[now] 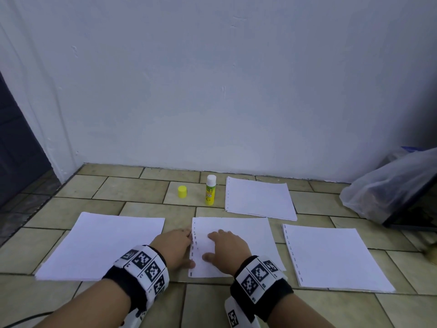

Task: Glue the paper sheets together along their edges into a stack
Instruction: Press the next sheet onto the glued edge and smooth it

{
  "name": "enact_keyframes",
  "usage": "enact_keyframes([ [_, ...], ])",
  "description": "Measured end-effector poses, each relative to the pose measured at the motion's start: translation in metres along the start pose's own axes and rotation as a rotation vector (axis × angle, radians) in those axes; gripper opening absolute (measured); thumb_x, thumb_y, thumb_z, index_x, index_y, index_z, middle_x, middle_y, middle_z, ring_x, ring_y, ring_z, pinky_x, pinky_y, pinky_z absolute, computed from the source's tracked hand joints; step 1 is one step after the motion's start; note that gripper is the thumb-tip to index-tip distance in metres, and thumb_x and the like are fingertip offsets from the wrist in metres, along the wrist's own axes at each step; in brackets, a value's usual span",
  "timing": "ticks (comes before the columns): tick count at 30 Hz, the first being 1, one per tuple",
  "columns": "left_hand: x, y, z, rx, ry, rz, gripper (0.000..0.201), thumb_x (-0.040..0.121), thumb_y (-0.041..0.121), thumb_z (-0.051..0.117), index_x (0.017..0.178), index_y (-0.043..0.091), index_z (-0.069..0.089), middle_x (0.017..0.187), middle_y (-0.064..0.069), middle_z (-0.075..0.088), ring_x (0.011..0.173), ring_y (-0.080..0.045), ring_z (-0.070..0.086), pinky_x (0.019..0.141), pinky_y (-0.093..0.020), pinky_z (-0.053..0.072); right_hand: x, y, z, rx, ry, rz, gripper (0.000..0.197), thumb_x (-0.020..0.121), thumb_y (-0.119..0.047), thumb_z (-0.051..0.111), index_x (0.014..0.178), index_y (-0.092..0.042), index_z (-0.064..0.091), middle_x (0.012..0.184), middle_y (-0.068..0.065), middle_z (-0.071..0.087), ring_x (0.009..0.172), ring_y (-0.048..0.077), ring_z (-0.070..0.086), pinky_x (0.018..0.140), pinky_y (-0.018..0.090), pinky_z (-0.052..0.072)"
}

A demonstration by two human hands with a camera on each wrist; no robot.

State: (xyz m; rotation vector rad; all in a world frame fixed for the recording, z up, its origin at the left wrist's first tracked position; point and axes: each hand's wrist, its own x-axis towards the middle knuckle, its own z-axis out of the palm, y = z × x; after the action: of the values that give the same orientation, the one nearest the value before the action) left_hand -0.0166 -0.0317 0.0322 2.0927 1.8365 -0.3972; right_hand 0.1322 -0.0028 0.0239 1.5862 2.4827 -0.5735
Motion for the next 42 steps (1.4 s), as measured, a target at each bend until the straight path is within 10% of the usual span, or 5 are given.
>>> enact_keyframes([
  [42,-0.006,-0.003,-0.002,0.071,-0.064,0.011,0.079,0.095,0.043,0.054,0.155,0.015,0.011,0.162,0.004,0.004,0.148,-0.016,0.011,0.116,-0.038,0.027,-0.008,-0.011,0.001,-0.026,-0.031,0.076,0.061,0.088,-0.043,0.061,0.138,-0.015,0.039,0.136,0.008,0.042,0.129,0.026,0.037,0.100,0.038,0.041],
])
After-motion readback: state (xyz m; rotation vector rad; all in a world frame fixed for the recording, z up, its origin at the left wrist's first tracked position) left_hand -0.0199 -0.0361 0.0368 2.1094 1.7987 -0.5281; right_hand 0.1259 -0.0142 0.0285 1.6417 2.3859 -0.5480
